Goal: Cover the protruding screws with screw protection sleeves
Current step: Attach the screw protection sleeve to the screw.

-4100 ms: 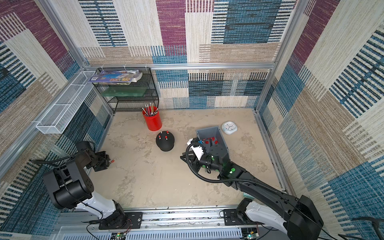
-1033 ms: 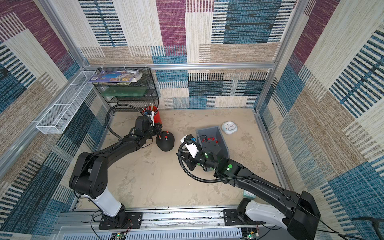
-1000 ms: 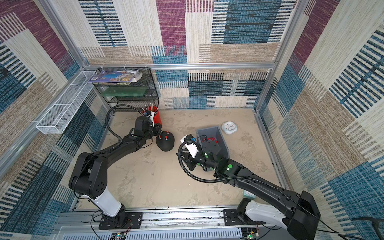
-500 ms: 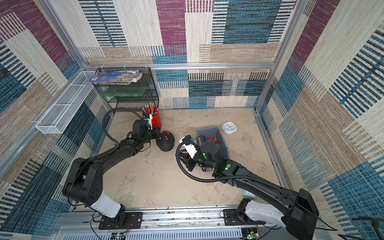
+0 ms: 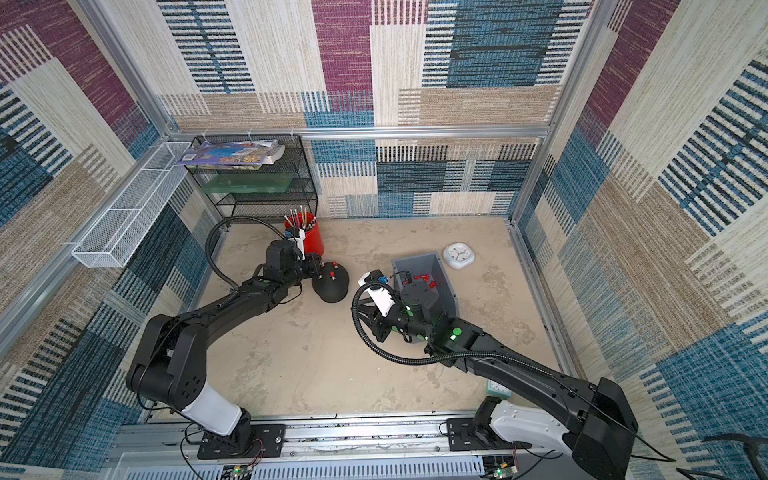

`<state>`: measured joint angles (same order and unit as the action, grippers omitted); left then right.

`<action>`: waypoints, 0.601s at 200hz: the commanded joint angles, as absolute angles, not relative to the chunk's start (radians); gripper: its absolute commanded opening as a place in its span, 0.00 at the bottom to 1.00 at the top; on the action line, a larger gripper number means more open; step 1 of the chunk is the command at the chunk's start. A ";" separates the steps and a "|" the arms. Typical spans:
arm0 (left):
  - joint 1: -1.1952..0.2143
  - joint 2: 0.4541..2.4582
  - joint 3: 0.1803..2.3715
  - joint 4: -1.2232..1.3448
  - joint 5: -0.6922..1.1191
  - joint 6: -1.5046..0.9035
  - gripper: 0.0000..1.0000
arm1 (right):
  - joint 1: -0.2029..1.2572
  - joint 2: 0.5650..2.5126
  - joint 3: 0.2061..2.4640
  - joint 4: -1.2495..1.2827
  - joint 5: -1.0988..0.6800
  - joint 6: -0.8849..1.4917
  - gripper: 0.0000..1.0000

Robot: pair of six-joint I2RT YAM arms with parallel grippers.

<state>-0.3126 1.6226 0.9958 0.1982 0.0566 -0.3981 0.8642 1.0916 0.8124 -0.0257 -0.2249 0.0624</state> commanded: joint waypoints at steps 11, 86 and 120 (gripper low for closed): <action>-0.314 1.622 0.985 0.205 0.073 -0.379 0.11 | 0.866 1.091 0.818 -0.018 -0.215 0.052 0.24; -0.315 1.624 0.974 0.245 0.103 -0.404 0.11 | 0.868 1.087 0.819 -0.022 -0.215 0.057 0.25; -0.326 1.617 0.965 0.244 0.089 -0.371 0.11 | 0.867 1.090 0.822 -0.025 -0.212 0.057 0.24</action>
<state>-0.3187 1.6176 0.9703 0.2413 0.0814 -0.3988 0.8665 1.0916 0.8124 -0.0261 -0.2245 0.0586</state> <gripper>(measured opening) 0.116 0.246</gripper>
